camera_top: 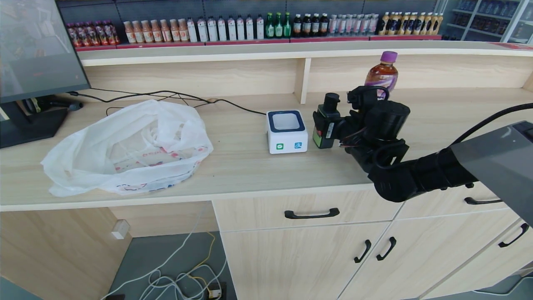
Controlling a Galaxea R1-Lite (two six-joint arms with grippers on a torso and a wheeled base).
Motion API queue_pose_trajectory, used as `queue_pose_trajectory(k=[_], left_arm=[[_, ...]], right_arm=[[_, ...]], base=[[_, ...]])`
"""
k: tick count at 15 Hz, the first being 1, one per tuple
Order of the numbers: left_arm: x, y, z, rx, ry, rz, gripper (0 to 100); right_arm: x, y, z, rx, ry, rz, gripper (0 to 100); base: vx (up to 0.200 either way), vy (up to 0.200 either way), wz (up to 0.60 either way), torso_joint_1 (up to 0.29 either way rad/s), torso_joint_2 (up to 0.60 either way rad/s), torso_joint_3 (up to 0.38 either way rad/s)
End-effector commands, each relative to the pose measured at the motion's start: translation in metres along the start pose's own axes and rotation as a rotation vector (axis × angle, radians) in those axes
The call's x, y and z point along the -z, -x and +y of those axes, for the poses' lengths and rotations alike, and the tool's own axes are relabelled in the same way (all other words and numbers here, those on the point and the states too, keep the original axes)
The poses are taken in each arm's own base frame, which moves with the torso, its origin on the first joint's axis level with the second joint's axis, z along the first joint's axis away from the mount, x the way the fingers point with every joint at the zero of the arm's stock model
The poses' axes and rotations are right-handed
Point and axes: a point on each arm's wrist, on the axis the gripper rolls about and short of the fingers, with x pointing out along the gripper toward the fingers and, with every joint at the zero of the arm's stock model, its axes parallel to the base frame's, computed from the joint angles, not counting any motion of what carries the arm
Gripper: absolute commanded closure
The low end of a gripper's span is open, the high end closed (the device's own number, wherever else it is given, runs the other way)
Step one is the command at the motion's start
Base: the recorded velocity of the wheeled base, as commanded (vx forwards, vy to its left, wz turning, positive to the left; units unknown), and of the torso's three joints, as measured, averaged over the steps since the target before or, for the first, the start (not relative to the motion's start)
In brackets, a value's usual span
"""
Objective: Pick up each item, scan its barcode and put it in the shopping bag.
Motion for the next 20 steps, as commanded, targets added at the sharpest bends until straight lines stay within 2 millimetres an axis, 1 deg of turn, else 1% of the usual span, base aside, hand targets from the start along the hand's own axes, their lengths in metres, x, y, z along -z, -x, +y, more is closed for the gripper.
queue_pose_trajectory(k=[1, 7, 13, 20], left_arm=[[0.0, 0.0, 0.0, 0.0, 0.0, 0.0, 0], [0.0, 0.0, 0.0, 0.0, 0.002, 0.0, 0], [0.0, 0.0, 0.0, -0.002, 0.002, 0.0, 0], [0.0, 0.0, 0.0, -0.002, 0.002, 0.0, 0]], right_arm=[[0.0014, 0.0005, 0.0, 0.0, 0.001, 0.006, 100], [0.0084, -0.0084, -0.0001, -0.002, -0.001, 0.016, 100], [0.0098, -0.0095, -0.0005, -0.001, -0.009, 0.019, 100], [0.0084, -0.0059, -0.0002, -0.001, -0.01, 0.021, 100]], base=[[0.0, 0.0, 0.0, 0.0, 0.0, 0.0], [0.0, 0.0, 0.0, 0.0, 0.0, 0.0], [0.0, 0.2, 0.0, 0.008, 0.0, 0.001], [0.0, 0.2, 0.0, -0.001, 0.0, 0.003]])
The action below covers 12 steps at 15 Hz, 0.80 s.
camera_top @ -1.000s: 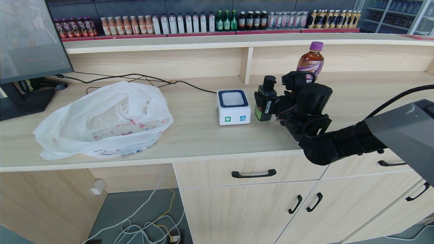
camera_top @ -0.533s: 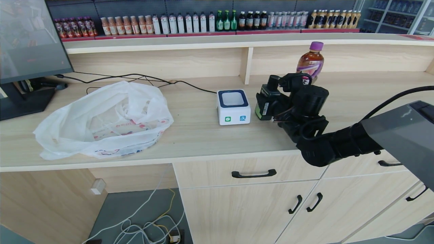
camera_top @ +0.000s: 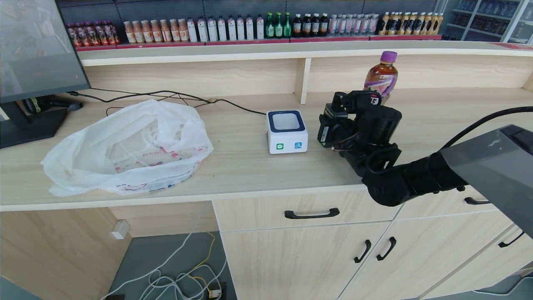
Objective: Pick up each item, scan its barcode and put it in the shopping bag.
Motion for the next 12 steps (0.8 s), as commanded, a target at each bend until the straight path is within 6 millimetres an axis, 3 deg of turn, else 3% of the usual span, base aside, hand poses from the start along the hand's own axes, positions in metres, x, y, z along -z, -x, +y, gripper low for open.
queue_pose_trajectory(k=[1, 7, 12], left_arm=[[0.0, 0.0, 0.0, 0.001, 0.001, 0.0, 0], [0.0, 0.0, 0.0, 0.001, 0.0, 0.0, 0], [0.0, 0.0, 0.0, 0.002, -0.006, 0.0, 0]], right_arm=[[-0.0001, 0.0005, 0.0002, -0.001, 0.0, 0.0, 100], [0.0021, -0.0034, 0.0, -0.001, 0.0, 0.002, 100], [0.0086, -0.0087, 0.0065, -0.027, -0.012, 0.016, 100]], base=[[0.0, 0.2, 0.0, 0.012, 0.0, 0.007], [0.0, 0.2, 0.0, 0.003, 0.0, 0.002], [0.0, 0.0, 0.0, 0.0, 0.0, 0.0]])
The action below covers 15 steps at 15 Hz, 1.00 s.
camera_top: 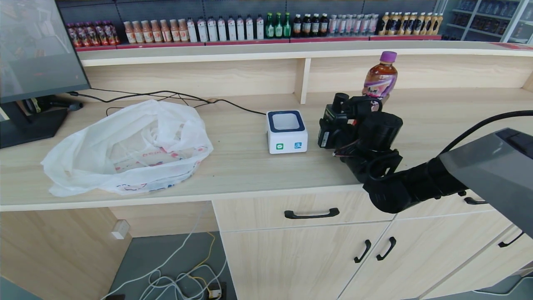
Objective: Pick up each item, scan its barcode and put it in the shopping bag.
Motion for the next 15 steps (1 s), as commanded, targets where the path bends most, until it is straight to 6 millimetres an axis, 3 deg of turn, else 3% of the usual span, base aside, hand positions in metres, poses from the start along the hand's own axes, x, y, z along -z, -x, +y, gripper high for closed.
queue_pose_trajectory(k=[1, 7, 11, 15], left_arm=[[0.0, 0.0, 0.0, 0.001, 0.0, 0.001, 0], [0.0, 0.0, 0.0, 0.001, 0.002, 0.001, 0], [0.0, 0.0, 0.0, 0.001, 0.002, 0.001, 0], [0.0, 0.0, 0.0, -0.001, 0.003, 0.001, 0]], right_arm=[[0.01, -0.004, 0.002, -0.011, -0.006, 0.03, 100], [0.046, -0.024, 0.035, -0.123, -0.058, 0.113, 100], [0.047, -0.061, 0.037, -0.133, -0.005, 0.018, 100], [0.078, -0.072, 0.04, -0.143, -0.02, 0.078, 100]], base=[[0.0, 0.0, 0.0, 0.0, 0.0, 0.0], [0.0, 0.0, 0.0, 0.0, 0.0, 0.0], [0.0, 0.0, 0.0, 0.0, 0.0, 0.0], [0.0, 0.0, 0.0, 0.0, 0.0, 0.0]])
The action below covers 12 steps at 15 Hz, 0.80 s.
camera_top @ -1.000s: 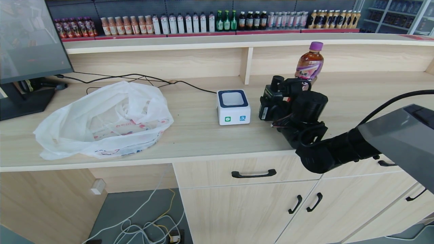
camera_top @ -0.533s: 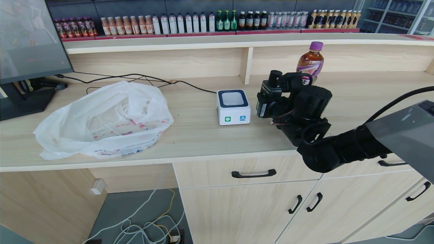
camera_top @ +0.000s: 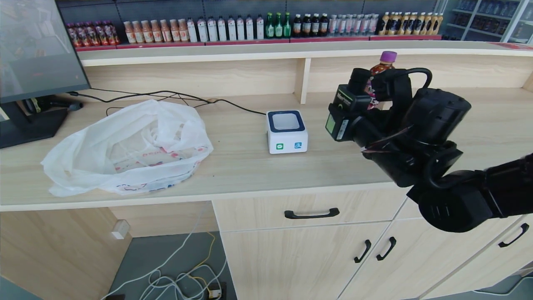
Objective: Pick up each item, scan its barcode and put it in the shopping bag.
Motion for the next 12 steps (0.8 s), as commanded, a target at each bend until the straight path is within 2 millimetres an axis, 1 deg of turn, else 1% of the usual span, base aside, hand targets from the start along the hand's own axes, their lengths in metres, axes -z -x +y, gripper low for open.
queue_pose_trajectory(k=[1, 4, 6, 12], left_arm=[[0.0, 0.0, 0.0, 0.0, 0.0, 0.0, 0], [0.0, 0.0, 0.0, -0.001, 0.0, 0.0, 0], [0.0, 0.0, 0.0, 0.0, 0.0, 0.0, 0], [0.0, 0.0, 0.0, 0.0, 0.0, 0.0, 0]], right_arm=[[0.024, -0.006, 0.001, -0.002, -0.019, 0.054, 100], [0.039, -0.011, 0.002, -0.006, -0.026, 0.078, 100], [0.049, -0.011, 0.002, -0.008, -0.03, 0.104, 100], [0.064, -0.013, 0.003, -0.007, -0.044, 0.135, 100]], base=[[0.0, 0.0, 0.0, 0.0, 0.0, 0.0], [0.0, 0.0, 0.0, 0.0, 0.0, 0.0], [0.0, 0.0, 0.0, 0.0, 0.0, 0.0], [0.0, 0.0, 0.0, 0.0, 0.0, 0.0]])
